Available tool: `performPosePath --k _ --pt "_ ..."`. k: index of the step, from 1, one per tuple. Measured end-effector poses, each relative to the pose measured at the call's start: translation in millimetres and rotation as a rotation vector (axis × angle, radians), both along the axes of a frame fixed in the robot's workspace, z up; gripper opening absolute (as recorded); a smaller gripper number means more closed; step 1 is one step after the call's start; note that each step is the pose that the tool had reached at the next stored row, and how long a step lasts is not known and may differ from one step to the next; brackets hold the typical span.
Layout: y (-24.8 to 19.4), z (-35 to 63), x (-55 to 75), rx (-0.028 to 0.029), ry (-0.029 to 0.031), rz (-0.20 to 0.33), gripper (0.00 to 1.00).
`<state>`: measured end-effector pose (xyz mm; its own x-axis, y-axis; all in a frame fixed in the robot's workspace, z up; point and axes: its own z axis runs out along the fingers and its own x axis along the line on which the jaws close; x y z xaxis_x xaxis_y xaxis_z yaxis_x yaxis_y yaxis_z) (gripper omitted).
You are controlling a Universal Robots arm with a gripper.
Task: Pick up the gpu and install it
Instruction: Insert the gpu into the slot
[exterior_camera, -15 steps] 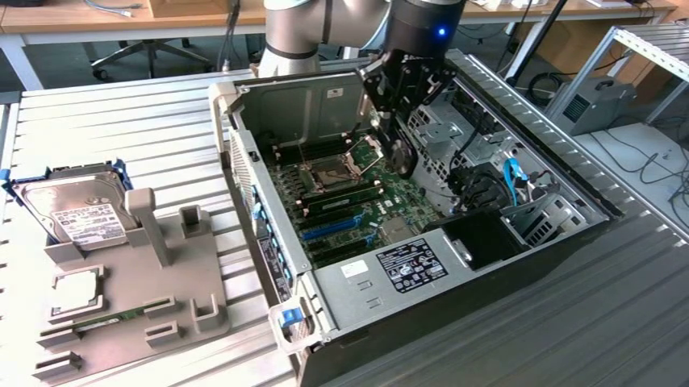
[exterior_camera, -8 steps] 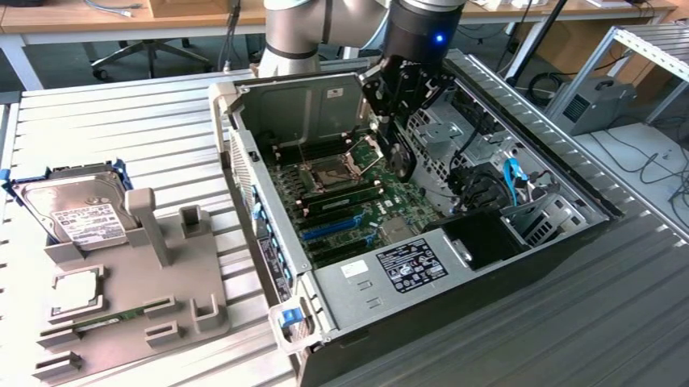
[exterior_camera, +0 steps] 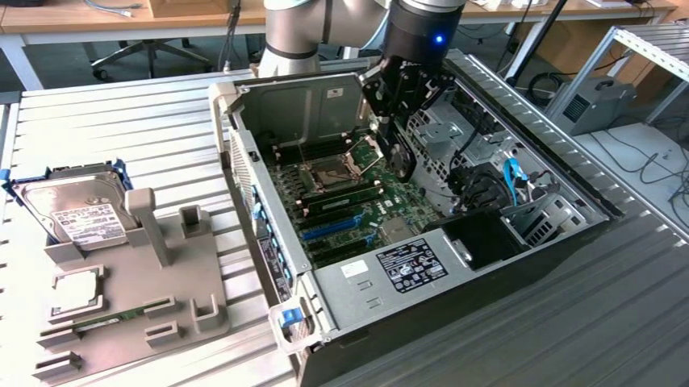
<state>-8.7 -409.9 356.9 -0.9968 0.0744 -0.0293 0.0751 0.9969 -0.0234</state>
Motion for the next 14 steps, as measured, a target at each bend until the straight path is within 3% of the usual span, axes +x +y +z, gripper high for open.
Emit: performPosePath --k 14 --pt "0.0 0.0 0.0 0.0000 0.0000 0.024 0.26"
